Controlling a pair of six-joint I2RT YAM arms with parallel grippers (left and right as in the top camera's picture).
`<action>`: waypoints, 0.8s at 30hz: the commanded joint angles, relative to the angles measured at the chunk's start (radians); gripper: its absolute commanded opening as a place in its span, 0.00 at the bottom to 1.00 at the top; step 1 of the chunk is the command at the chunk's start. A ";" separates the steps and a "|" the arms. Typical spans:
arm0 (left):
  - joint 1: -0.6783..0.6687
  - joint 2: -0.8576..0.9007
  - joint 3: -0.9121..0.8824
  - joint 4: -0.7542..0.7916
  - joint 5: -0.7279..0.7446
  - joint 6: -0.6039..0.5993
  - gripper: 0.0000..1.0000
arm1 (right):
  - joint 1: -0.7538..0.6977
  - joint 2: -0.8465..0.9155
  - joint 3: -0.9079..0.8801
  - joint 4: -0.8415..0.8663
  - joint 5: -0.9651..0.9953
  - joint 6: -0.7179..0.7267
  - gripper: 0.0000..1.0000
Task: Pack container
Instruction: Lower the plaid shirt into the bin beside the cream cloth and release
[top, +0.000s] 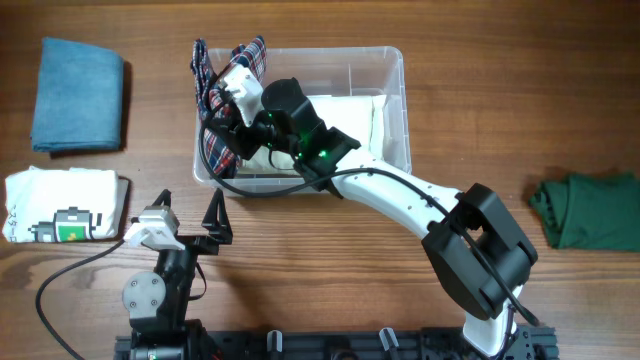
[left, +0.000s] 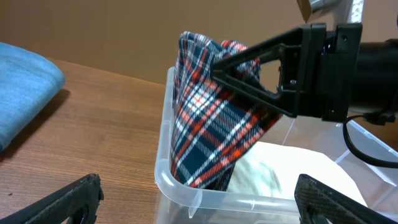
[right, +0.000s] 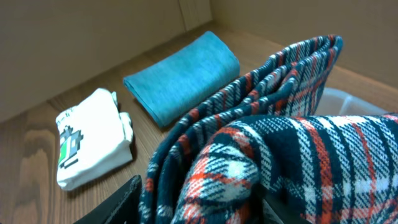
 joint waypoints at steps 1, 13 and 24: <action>0.000 -0.007 -0.005 -0.004 -0.002 0.016 1.00 | -0.037 -0.043 0.010 -0.041 0.082 -0.025 0.49; 0.000 -0.007 -0.005 -0.004 -0.002 0.016 1.00 | -0.145 -0.280 0.010 -0.269 0.177 -0.158 0.64; 0.000 -0.007 -0.005 -0.004 -0.002 0.016 1.00 | -0.150 -0.206 0.010 -0.405 0.214 -0.148 0.48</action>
